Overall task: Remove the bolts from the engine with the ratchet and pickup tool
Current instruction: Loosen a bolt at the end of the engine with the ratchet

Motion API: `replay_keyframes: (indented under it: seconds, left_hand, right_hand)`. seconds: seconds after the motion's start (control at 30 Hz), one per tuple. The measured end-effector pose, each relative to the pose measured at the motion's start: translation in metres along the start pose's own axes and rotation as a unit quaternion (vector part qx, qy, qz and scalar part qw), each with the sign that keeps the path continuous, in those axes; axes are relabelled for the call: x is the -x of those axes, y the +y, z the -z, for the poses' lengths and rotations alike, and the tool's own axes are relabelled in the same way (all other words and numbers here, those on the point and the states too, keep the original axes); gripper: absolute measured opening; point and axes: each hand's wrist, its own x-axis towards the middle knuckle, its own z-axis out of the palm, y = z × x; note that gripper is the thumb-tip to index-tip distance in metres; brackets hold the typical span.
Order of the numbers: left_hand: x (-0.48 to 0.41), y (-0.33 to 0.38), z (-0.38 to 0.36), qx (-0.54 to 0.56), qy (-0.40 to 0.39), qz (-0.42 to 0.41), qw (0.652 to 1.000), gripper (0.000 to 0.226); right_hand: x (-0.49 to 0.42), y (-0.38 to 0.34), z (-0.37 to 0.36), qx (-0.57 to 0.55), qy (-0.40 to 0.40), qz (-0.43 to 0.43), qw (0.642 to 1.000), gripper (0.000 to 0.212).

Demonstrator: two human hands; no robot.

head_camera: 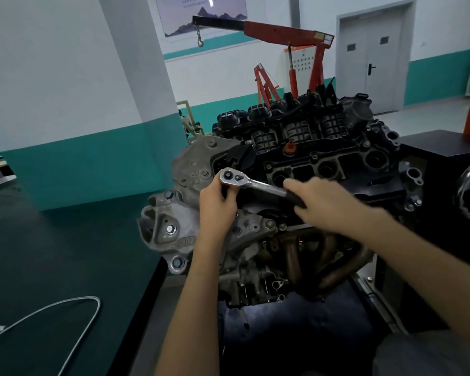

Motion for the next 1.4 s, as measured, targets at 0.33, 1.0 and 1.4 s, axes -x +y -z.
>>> replay_keyframes:
  seconds: [0.33, 1.0, 1.4]
  left_hand:
    - [0.003, 0.001, 0.000, 0.033, -0.021, 0.003, 0.999, 0.029]
    - [0.001, -0.001, -0.001, 0.005, -0.028, 0.011, 1.000, 0.017]
    - [-0.001, 0.001, 0.008, 0.034, -0.097, -0.024, 0.994, 0.015]
  right_hand:
    - [0.038, -0.113, -0.076, -0.395, 0.030, -0.149, 0.906, 0.029]
    - [0.040, -0.100, -0.073, -0.388, 0.009, -0.127, 0.913, 0.027]
    - [-0.011, 0.020, 0.011, 0.061, -0.027, 0.017, 0.998, 0.032]
